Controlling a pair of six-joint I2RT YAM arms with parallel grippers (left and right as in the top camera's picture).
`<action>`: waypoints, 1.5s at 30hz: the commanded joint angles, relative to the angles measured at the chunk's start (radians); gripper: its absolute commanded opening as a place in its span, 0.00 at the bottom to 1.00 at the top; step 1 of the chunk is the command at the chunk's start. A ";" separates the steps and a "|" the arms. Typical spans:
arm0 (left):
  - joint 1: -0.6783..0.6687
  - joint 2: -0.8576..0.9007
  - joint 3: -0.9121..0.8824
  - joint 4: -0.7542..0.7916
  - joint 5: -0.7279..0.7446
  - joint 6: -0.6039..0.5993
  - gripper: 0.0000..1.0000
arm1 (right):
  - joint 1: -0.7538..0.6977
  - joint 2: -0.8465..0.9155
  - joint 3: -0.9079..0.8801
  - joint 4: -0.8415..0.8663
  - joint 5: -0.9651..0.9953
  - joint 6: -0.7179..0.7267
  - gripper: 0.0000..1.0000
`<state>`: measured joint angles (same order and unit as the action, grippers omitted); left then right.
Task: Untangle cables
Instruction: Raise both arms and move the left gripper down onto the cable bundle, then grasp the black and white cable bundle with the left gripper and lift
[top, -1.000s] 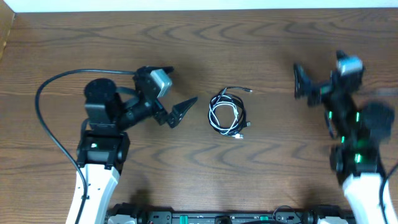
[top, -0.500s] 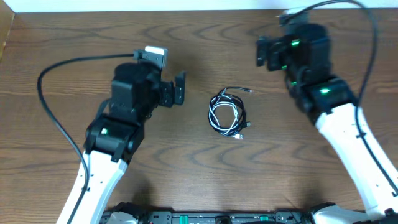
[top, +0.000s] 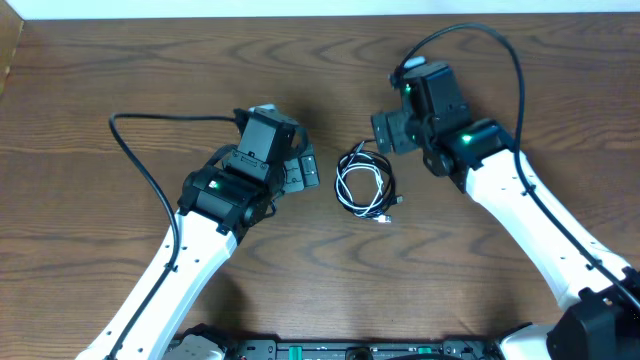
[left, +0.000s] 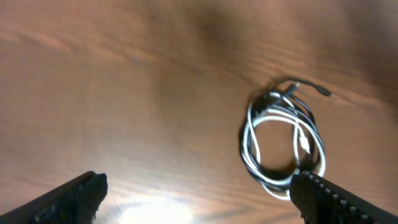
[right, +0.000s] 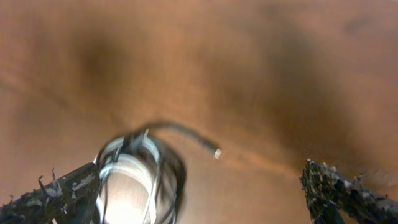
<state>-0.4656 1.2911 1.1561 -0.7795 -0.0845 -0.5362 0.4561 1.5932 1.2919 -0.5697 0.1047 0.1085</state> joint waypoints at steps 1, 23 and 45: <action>-0.003 0.003 0.014 -0.029 0.109 -0.135 0.98 | 0.019 0.004 0.016 -0.083 -0.069 0.029 0.99; -0.041 0.051 0.005 0.121 0.313 -0.065 0.74 | -0.238 0.003 0.016 -0.027 -0.456 0.230 0.96; -0.261 0.556 0.005 0.441 0.296 0.050 0.31 | -0.443 0.004 0.016 -0.116 -0.560 0.182 0.95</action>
<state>-0.7231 1.8229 1.1561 -0.3397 0.2588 -0.4969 0.0105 1.5986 1.2934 -0.6842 -0.4374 0.3035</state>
